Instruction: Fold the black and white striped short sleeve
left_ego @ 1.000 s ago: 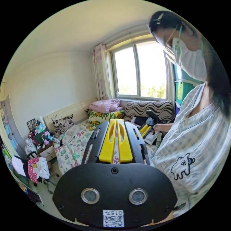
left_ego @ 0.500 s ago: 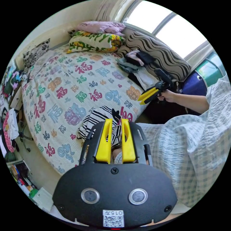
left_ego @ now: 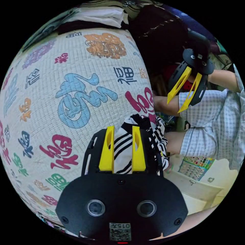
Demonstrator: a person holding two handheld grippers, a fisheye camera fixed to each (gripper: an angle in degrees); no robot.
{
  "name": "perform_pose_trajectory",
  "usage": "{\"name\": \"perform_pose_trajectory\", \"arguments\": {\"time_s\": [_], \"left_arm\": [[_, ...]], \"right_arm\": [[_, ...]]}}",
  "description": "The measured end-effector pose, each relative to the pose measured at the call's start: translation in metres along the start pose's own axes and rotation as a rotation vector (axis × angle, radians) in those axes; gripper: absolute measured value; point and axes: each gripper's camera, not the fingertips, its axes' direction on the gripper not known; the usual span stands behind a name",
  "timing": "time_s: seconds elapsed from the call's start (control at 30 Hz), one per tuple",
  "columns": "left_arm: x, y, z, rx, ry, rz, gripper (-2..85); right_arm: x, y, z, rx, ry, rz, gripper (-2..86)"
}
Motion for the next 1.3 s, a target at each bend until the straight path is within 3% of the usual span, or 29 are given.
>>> {"name": "perform_pose_trajectory", "arguments": {"time_s": [0.17,0.4,0.57,0.77,1.03,1.13,1.2,1.3], "left_arm": [[-0.017,-0.022,0.047,-0.194,0.106,0.120,6.0],[-0.006,0.054,-0.021,0.148,0.069,-0.110,0.7],[0.049,0.172,-0.062,0.364,-0.054,-0.506,0.2],[0.109,0.235,-0.050,0.364,-0.123,-0.775,0.1],[0.154,0.240,-0.043,0.468,-0.102,-0.824,0.1],[0.171,0.239,-0.048,0.487,-0.110,-0.837,0.2],[0.184,0.239,-0.054,0.496,-0.112,-0.858,0.3],[0.233,0.240,-0.086,0.532,-0.204,-0.911,0.4]], "right_arm": [[0.033,0.015,0.009,-0.002,-0.032,0.043,8.8],[0.044,0.008,0.013,-0.061,0.019,-0.109,9.1],[0.039,-0.019,0.025,-0.102,0.049,-0.319,9.6],[0.030,-0.046,0.055,-0.173,0.111,-0.471,10.0],[0.023,-0.057,0.063,-0.159,0.105,-0.578,11.2],[0.028,-0.061,0.082,-0.298,-0.013,-0.574,5.6],[0.026,-0.049,0.088,-0.405,-0.270,-0.517,1.1],[-0.011,-0.004,0.043,-0.292,-0.136,-0.536,0.1]]}}
